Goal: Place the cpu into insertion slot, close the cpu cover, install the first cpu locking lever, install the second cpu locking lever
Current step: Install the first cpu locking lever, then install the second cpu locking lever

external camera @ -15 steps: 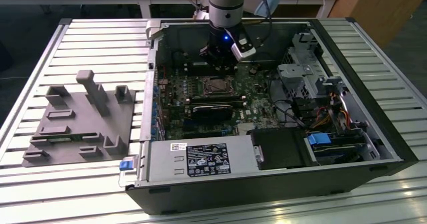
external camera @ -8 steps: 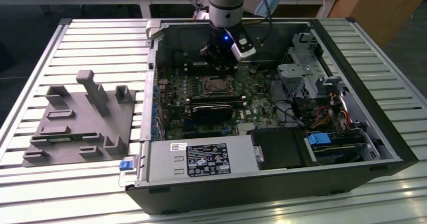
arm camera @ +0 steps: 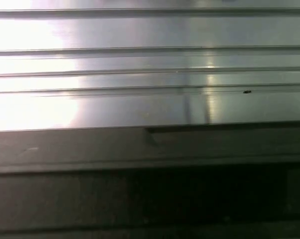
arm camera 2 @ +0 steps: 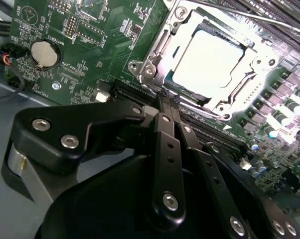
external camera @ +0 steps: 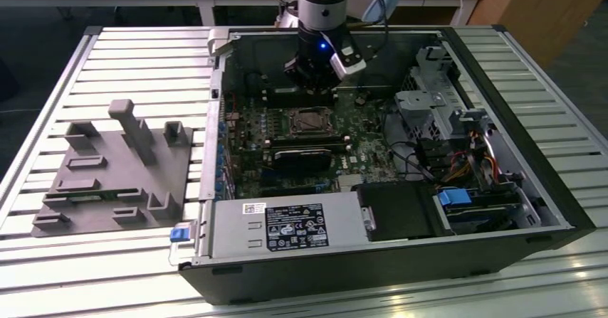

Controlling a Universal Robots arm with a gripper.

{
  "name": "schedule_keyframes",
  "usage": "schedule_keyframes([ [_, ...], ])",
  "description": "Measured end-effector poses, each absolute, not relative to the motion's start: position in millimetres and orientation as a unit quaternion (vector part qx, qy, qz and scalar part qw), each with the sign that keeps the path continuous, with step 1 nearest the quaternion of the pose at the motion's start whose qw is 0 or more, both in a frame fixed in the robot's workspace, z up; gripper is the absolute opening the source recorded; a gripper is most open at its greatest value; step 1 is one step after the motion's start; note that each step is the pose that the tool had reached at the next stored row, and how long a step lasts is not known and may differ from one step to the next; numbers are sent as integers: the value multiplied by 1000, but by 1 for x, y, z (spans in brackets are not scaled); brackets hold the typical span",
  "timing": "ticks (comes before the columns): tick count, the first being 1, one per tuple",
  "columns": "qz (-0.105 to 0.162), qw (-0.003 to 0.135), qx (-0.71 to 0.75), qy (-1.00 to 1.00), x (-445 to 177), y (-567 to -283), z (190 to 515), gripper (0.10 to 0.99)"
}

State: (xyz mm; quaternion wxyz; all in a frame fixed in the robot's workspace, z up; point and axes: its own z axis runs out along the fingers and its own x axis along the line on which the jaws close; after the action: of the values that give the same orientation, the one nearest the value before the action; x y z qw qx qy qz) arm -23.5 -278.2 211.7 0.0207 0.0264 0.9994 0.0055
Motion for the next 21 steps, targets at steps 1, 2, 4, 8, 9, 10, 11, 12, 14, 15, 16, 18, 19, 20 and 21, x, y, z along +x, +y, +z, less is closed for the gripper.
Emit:
schedule_keyframes([
  [1,6,21,26,999,-23,-278,212,106],
  [2,5,21,26,999,-23,-279,212,106],
  [4,5,21,26,999,-23,-280,212,106],
  [8,5,21,26,999,-23,-282,212,106],
  [9,5,21,26,999,-23,-283,212,106],
  [10,5,21,26,999,-23,-283,212,106],
  [11,6,21,26,999,-23,-284,212,106],
  [12,5,21,26,999,-23,-284,212,106],
  [14,5,21,26,999,-23,-284,212,106],
  [15,5,21,26,999,-23,-284,212,106],
  [16,5,21,26,999,-23,-284,212,106],
  [18,5,21,26,999,-23,-285,212,106],
  [19,5,21,26,999,-22,-285,212,106],
  [20,5,21,26,999,-22,-285,212,106],
  [21,5,21,26,999,-22,-285,212,106],
])
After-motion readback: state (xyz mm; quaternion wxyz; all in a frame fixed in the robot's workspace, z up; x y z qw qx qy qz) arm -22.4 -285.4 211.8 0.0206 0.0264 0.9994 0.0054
